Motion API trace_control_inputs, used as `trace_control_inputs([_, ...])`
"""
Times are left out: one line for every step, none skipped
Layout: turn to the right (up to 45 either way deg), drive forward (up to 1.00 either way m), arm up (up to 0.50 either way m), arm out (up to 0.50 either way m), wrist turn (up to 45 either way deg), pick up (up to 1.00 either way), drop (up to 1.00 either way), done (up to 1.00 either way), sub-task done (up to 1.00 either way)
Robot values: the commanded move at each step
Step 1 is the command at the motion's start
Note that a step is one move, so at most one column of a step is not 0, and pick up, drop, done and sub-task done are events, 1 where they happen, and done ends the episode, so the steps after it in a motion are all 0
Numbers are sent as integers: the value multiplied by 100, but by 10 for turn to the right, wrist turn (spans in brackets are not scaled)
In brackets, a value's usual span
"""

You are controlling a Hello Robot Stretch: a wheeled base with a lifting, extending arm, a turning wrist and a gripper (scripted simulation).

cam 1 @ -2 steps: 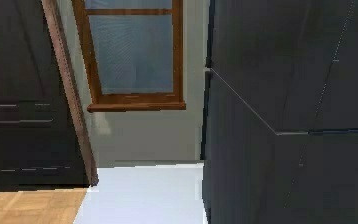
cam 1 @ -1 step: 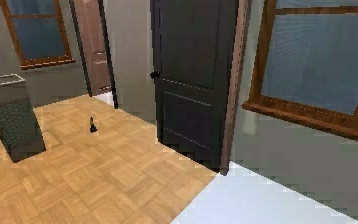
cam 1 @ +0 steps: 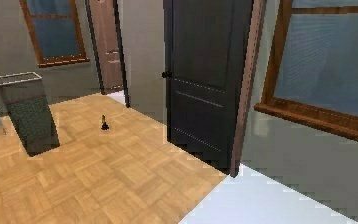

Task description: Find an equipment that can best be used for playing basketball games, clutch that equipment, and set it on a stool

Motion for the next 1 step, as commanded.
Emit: trace_control_inputs([0, 40, 0, 0, 0, 0, 0, 0, 0])
